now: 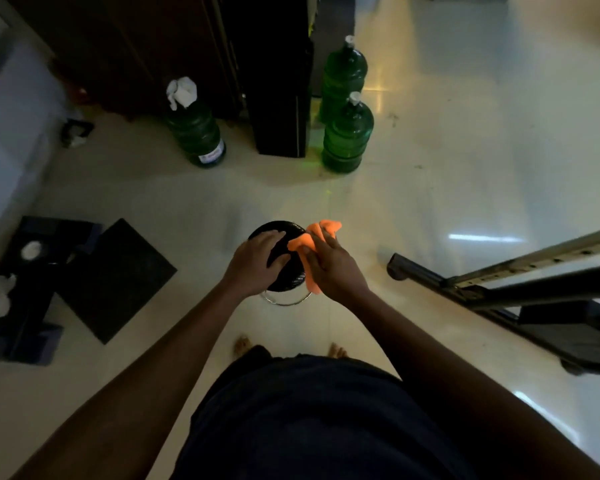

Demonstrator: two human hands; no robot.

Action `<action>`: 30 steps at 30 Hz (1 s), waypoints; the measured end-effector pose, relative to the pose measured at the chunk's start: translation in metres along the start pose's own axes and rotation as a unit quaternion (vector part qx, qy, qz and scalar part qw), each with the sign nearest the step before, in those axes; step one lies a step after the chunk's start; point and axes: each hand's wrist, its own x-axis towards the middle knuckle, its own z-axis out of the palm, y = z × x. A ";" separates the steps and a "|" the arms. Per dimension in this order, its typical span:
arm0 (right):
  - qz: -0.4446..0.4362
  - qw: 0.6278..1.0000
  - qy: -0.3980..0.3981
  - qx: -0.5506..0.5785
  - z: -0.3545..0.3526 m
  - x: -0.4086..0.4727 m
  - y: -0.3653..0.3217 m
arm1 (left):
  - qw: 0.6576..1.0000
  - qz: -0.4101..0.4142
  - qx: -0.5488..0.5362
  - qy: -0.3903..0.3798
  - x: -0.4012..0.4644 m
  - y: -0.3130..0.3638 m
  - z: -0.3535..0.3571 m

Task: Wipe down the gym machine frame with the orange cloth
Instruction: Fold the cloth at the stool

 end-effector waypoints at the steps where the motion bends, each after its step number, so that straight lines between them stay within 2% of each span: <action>1: 0.010 1.000 0.009 0.006 0.003 -0.005 -0.008 | 0.999 0.008 -0.027 -0.022 -0.002 -0.001 -0.003; 4: 0.028 0.999 0.029 0.035 0.013 -0.012 -0.036 | 0.989 0.028 -0.117 -0.084 -0.005 -0.004 -0.017; 7: 0.035 0.994 0.066 0.084 0.025 -0.019 -0.066 | 0.982 0.018 -0.172 -0.074 -0.006 -0.016 -0.033; 10: 0.087 0.983 0.092 0.134 0.043 -0.032 -0.082 | 0.976 0.012 -0.209 -0.059 -0.007 -0.034 -0.048; 13: 0.167 0.958 0.125 0.199 0.059 -0.042 -0.087 | 0.947 -0.036 -0.308 -0.082 -0.011 -0.048 -0.063; 17: 0.197 0.939 0.157 0.233 0.077 -0.051 -0.099 | 0.923 -0.037 -0.367 -0.106 -0.018 -0.052 -0.078; 27: 0.207 0.969 0.115 0.068 0.082 -0.053 -0.105 | 0.957 0.117 -0.244 -0.102 -0.026 -0.043 -0.116; 30: 0.169 0.962 0.119 0.180 0.073 -0.052 -0.108 | 0.961 0.134 -0.223 -0.094 -0.023 -0.045 -0.125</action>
